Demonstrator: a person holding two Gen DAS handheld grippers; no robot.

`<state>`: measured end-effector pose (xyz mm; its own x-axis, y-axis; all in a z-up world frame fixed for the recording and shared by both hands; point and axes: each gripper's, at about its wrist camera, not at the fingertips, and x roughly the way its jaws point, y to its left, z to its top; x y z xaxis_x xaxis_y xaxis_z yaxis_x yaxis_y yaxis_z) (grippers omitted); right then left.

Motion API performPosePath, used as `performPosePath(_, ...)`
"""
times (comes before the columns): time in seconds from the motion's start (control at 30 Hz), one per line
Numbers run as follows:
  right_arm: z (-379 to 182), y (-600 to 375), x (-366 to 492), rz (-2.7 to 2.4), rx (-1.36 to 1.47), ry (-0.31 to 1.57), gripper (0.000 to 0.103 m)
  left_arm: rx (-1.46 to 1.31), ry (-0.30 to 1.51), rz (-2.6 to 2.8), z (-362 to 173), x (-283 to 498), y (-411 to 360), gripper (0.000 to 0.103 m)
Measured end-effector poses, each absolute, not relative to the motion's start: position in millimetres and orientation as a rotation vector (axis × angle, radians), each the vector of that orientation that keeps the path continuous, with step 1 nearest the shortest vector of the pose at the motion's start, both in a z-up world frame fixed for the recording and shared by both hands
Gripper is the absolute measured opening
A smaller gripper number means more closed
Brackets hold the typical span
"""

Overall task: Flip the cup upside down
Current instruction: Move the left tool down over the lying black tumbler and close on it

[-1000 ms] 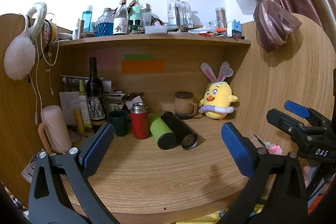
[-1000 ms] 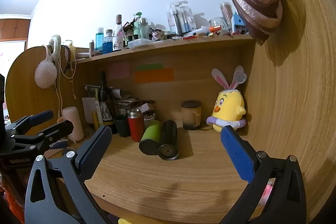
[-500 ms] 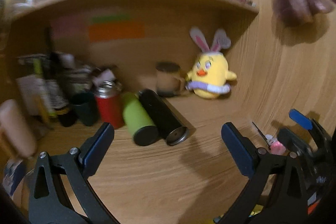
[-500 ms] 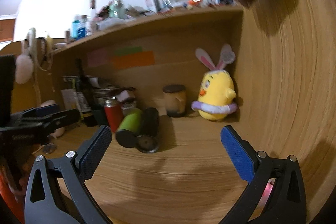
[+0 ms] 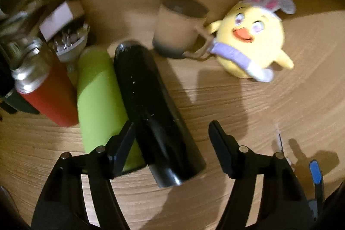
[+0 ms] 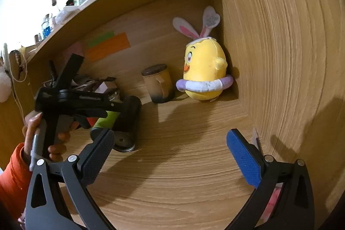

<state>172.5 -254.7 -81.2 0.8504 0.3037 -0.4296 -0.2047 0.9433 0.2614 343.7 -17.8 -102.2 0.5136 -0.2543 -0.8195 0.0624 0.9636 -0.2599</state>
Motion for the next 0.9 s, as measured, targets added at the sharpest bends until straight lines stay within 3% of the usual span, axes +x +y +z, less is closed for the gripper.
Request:
performPosePath(0.57,-99,-258,193,0.291,0.269,0.530,0.103,-0.114,1.118,-0.056,-130,388,-46,0.071)
performPosePath(0.9,-91,-261,178,0.277,0.264,0.508,0.103,-0.096,1.110,-0.048,-132,358,-57,0.069)
